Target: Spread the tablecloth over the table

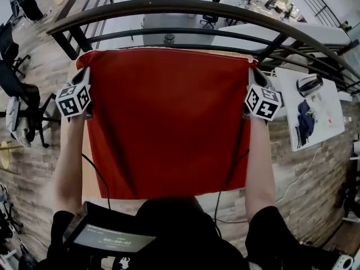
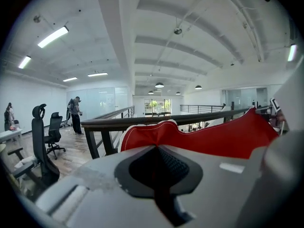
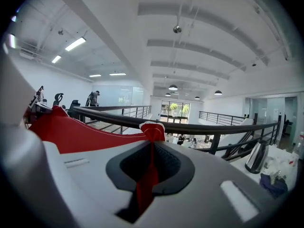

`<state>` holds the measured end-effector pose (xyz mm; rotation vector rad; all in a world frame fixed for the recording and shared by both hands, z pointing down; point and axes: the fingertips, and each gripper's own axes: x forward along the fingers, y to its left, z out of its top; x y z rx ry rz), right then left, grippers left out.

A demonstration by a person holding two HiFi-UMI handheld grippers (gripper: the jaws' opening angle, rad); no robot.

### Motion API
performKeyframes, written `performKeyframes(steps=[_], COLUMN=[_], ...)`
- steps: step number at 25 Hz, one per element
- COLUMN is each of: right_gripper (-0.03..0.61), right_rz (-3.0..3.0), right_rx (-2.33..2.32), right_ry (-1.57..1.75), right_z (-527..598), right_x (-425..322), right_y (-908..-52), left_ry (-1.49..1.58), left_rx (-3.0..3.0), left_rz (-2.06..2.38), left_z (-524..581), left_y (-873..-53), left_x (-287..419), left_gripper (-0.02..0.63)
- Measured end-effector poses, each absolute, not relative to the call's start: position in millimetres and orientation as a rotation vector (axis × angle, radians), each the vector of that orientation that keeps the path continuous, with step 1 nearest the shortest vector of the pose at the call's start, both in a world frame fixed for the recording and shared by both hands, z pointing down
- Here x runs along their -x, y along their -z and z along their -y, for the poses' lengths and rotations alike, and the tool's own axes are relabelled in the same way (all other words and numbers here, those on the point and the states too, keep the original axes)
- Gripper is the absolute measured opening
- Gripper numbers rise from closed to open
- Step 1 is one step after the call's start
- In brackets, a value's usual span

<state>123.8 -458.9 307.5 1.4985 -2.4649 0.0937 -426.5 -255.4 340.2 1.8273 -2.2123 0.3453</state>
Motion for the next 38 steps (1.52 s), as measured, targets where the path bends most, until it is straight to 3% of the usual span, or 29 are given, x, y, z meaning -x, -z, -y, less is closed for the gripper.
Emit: performKeyframes(steps=[18, 34, 36, 37, 38], right_gripper=[0.018, 0.019, 0.021, 0.04, 0.111], right_rz=[2.363, 2.325, 2.323, 2.331, 2.342], right_rx=[-1.298, -1.209, -1.192, -1.181, -1.166], right_ry=[-0.136, -0.017, -0.014, -0.017, -0.025], right_z=[711, 807, 806, 805, 803], right_x=[0, 56, 60, 62, 63], right_y=[-492, -529, -535, -536, -535], left_ry=[-0.61, -0.853, -0.849, -0.837, -0.823], left_rx=[-1.647, -1.587, -1.578, -1.579, -1.581], left_rz=[2.203, 2.216, 2.217, 2.225, 2.231], left_z=[457, 552, 551, 551, 551], left_y=[-496, -532, -534, -531, -528], left_x=[533, 580, 580, 581, 582], left_gripper=[0.014, 0.026, 0.076, 0.164, 0.26])
